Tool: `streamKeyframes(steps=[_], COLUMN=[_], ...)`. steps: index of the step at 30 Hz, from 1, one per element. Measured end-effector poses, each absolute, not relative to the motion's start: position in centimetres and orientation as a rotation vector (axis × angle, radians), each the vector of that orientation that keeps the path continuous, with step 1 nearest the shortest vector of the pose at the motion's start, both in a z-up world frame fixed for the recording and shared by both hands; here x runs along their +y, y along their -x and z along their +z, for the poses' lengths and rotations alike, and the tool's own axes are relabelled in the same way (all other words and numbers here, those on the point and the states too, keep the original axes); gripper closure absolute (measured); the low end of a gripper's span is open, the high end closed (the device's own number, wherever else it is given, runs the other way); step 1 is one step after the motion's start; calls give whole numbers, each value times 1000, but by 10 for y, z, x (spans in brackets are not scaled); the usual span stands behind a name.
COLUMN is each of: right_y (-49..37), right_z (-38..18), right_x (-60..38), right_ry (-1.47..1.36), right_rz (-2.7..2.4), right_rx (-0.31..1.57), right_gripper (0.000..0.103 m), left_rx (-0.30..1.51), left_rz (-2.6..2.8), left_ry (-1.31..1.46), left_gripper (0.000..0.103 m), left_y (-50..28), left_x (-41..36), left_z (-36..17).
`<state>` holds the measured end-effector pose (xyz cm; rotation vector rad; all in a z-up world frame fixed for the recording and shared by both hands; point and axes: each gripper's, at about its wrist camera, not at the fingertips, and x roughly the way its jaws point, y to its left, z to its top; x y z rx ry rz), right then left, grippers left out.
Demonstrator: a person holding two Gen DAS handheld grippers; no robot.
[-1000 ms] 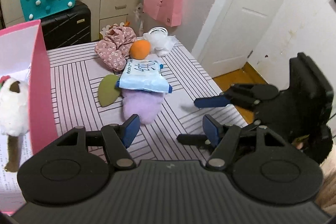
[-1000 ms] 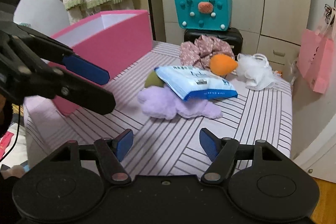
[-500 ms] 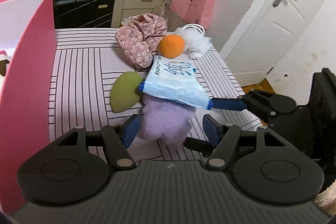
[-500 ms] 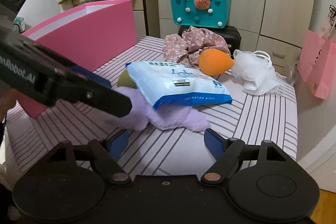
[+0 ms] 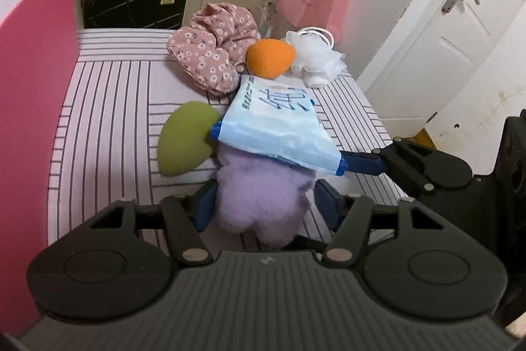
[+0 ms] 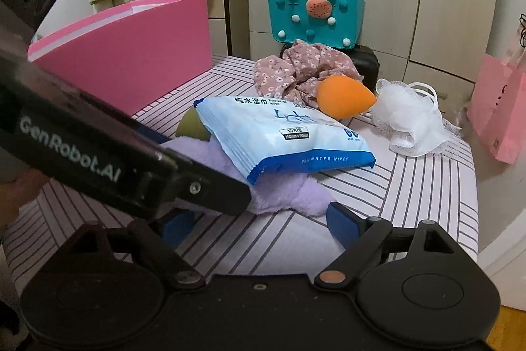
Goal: Organize soft objects
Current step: 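Close the left tool on the lilac plush under the wipes pack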
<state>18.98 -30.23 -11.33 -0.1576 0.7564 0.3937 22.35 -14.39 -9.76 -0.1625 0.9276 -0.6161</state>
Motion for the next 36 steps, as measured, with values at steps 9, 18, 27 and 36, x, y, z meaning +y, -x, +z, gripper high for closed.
streamKeyframes(steps=[9,18,27,36], right_y=[-180,-159,-138,-140], right_z=[-114,-113,-111,-106], right_x=[-296,-285,-283,-292], right_ry=[154,159,144,128], right_rz=[398,414,385,354], right_rx=[740,748,747,762], right_gripper=[12,12,12,10], left_rx=[958,1011,1053,1036], left_rz=[-652,-703,-731,-743], left_ry=[176,196,220,186], left_gripper=[59,61,64,67], left_y=[-219,-204,-185,-180], left_x=[-142,-145,-142,-133], left_z=[-100,-99,-96,-84])
